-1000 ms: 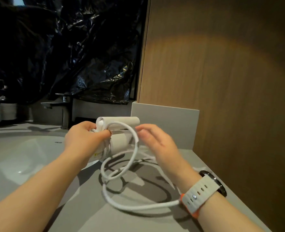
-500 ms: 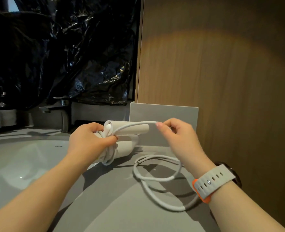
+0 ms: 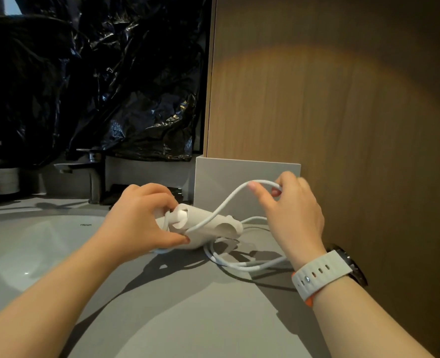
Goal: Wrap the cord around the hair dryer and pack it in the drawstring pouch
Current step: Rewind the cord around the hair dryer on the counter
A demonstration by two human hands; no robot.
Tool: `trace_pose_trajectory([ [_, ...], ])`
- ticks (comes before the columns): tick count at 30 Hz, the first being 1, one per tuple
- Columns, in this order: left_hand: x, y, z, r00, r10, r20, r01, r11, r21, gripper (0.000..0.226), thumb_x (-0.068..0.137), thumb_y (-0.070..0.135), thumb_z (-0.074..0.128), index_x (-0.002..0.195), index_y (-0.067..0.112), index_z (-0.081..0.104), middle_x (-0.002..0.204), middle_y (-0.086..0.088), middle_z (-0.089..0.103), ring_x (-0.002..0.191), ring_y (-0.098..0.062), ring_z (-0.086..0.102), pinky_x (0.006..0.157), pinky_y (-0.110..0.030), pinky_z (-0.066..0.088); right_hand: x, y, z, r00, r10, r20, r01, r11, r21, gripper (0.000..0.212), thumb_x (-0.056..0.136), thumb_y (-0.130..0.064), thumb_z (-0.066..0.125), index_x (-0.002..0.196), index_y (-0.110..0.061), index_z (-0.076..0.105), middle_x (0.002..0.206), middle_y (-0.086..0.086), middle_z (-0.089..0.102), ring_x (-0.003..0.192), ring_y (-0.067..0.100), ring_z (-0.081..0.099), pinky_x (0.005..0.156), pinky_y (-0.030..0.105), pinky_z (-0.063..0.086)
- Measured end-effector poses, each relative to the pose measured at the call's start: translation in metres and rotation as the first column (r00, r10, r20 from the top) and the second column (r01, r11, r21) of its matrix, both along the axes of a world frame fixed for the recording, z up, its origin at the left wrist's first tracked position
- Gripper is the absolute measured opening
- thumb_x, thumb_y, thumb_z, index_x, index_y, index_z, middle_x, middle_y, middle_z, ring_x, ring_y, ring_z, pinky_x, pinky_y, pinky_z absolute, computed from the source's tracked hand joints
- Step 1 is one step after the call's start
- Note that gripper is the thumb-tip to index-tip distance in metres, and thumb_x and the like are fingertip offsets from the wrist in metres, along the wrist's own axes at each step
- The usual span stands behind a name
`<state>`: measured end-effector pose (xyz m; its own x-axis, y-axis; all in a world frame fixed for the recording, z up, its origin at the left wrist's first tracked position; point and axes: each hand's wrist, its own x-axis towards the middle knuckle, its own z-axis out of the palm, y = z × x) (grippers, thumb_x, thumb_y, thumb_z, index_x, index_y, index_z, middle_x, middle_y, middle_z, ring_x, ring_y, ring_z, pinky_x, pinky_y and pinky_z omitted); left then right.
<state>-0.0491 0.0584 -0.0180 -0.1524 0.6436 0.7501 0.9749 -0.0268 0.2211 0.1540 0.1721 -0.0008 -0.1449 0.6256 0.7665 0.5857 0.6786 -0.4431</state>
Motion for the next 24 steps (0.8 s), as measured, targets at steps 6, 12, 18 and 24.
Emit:
trace_pose_trajectory([
  [6,0.001,-0.004,0.002,0.997,-0.082,-0.001,0.082,0.997,0.012,0.045,0.039,0.067,0.060,0.074,0.039,0.057,0.098,0.028,0.051,0.087,-0.020,0.052,0.078,-0.015,0.035,0.000,0.001,0.003,0.991,-0.011,-0.131,0.076,0.866,0.495,0.029,0.084,-0.043,0.059,0.084,-0.014,0.063,0.077,0.004,0.049,0.063,0.015,0.041,0.046,0.019,0.034],
  [12,0.001,-0.004,0.004,0.993,-0.053,0.105,0.038,0.990,0.135,0.050,0.042,0.064,0.061,0.076,0.029,0.067,0.089,0.016,0.059,0.085,-0.015,0.057,0.084,-0.039,0.048,0.005,0.010,-0.003,0.988,-0.132,-0.083,0.152,0.929,0.337,0.051,0.079,-0.060,0.045,0.073,-0.012,0.059,0.078,0.003,0.042,0.058,0.020,0.043,0.048,0.028,0.043],
  [18,-0.005,-0.002,0.006,0.977,0.072,0.199,-0.121,0.962,0.245,0.040,0.046,0.048,0.082,0.073,0.028,0.062,0.089,0.007,0.059,0.083,-0.013,0.054,0.081,-0.031,0.039,0.006,0.001,0.002,0.973,-0.228,0.029,0.211,0.938,0.275,0.031,0.091,-0.041,0.051,0.090,-0.014,0.066,0.081,0.003,0.042,0.068,0.019,0.040,0.053,0.025,0.031],
  [24,-0.004,0.000,0.004,0.970,0.130,0.205,-0.178,0.955,0.238,0.034,0.053,0.035,0.087,0.073,0.026,0.062,0.088,0.006,0.059,0.083,-0.013,0.052,0.079,-0.030,0.035,0.004,0.002,0.000,0.954,-0.209,0.214,0.228,0.971,-0.068,0.025,0.101,-0.028,0.034,0.104,-0.011,0.052,0.097,0.009,0.060,0.074,0.024,0.046,0.060,0.030,0.034],
])
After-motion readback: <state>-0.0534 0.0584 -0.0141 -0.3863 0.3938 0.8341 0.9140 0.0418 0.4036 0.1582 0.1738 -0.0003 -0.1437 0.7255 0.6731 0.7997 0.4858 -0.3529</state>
